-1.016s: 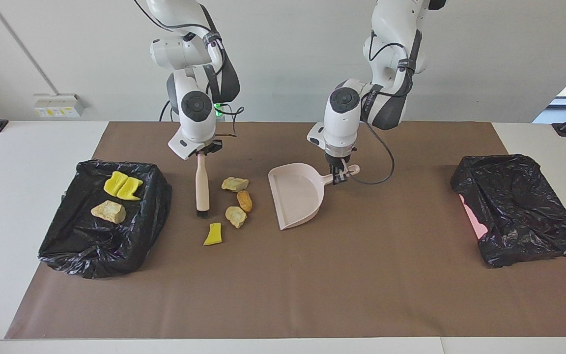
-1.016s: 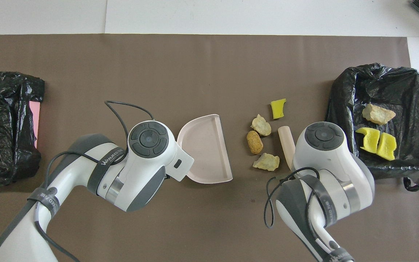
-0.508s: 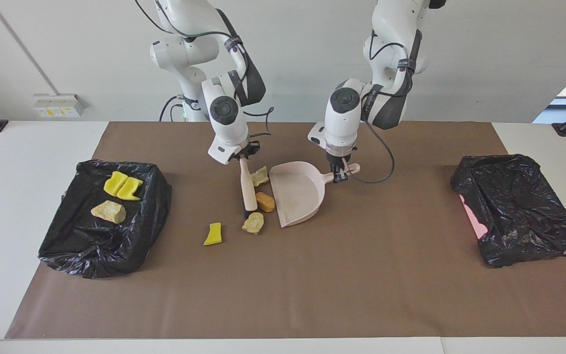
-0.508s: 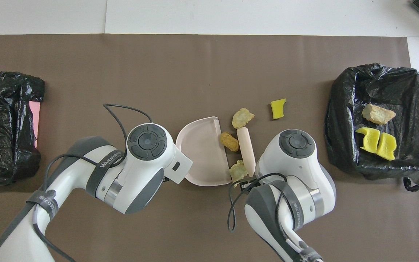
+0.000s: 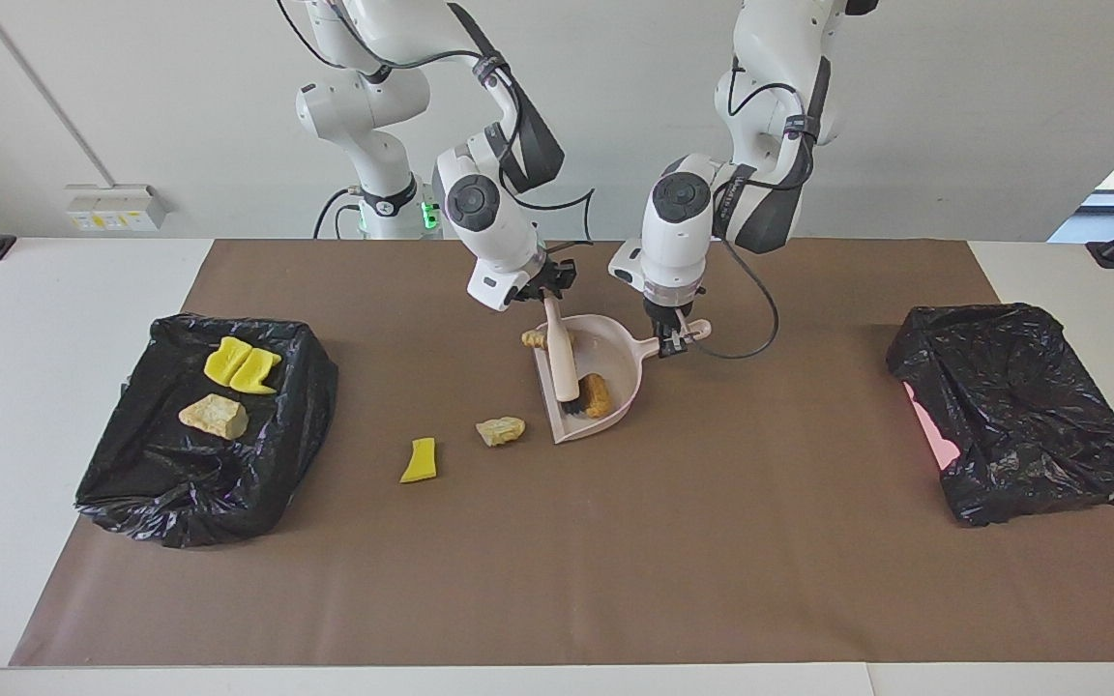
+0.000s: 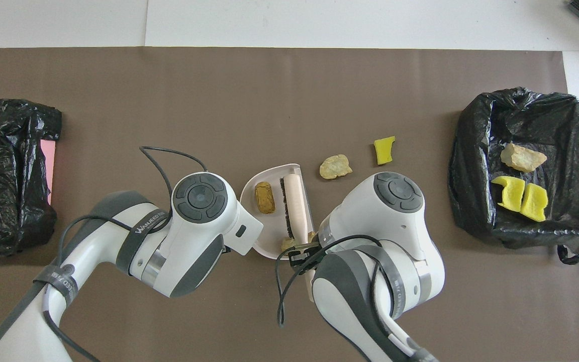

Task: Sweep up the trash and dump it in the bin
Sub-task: 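Sweep the remaining yellow pieces into the dustpan with the right gripper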

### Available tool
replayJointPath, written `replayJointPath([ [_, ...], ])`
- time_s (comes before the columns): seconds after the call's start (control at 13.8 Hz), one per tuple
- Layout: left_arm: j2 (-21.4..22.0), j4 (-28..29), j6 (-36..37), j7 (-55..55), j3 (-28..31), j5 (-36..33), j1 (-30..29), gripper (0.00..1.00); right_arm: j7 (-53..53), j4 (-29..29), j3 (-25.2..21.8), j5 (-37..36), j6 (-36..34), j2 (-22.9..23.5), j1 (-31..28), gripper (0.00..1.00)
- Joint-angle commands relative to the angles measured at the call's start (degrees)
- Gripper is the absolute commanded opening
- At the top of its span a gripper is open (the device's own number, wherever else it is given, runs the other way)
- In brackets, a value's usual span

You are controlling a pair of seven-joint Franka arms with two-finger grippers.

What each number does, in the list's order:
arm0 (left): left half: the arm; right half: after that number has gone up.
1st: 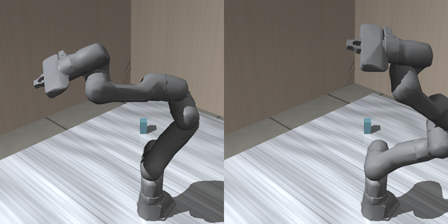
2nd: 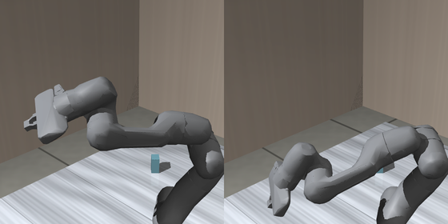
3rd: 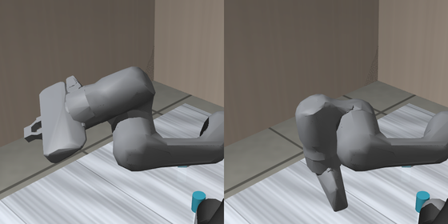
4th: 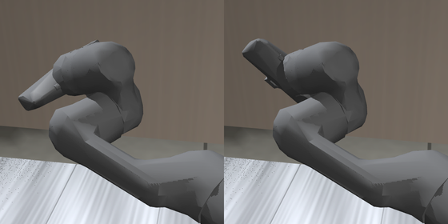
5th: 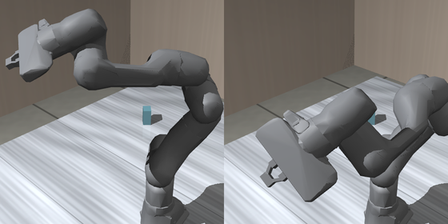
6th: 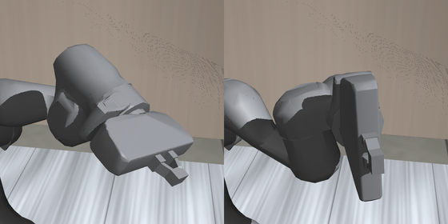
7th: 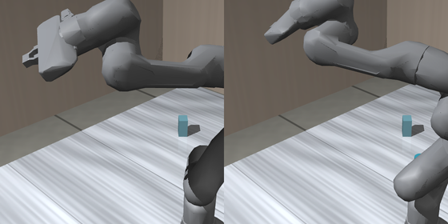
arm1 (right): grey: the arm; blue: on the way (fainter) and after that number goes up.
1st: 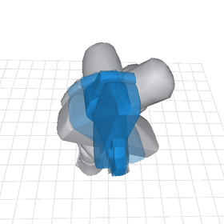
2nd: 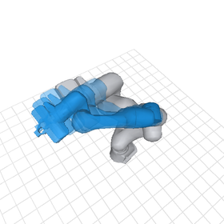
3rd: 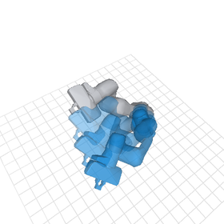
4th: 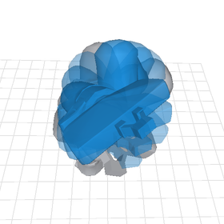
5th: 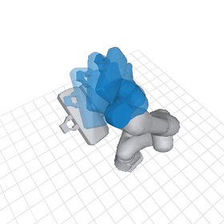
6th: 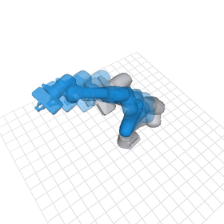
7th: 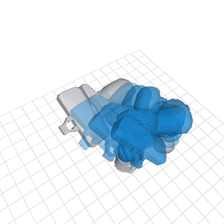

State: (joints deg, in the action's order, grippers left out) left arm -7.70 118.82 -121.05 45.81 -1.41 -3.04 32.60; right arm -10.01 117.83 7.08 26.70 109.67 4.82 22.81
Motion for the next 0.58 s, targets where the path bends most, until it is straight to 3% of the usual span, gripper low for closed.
replayJointPath([
  [0.0,1.9,2.2,-0.7,-5.1,0.4,0.3,0.1,0.0,1.3,-5.8,0.0,-7.7,-9.8,-1.3,-5.4,0.0],
  [0.22,1.8,2.2,-0.6,-8.9,0.4,0.5,-0.2,0.0,1.7,-5.9,0.0,-23.7,-11.9,-1.2,-6.7,0.0],
  [0.51,1.8,2.4,-0.3,-13.5,0.4,2.8,-0.5,0.0,13.1,-11.6,0.0,-37.6,-9.0,4.0,-16.8,0.0],
])
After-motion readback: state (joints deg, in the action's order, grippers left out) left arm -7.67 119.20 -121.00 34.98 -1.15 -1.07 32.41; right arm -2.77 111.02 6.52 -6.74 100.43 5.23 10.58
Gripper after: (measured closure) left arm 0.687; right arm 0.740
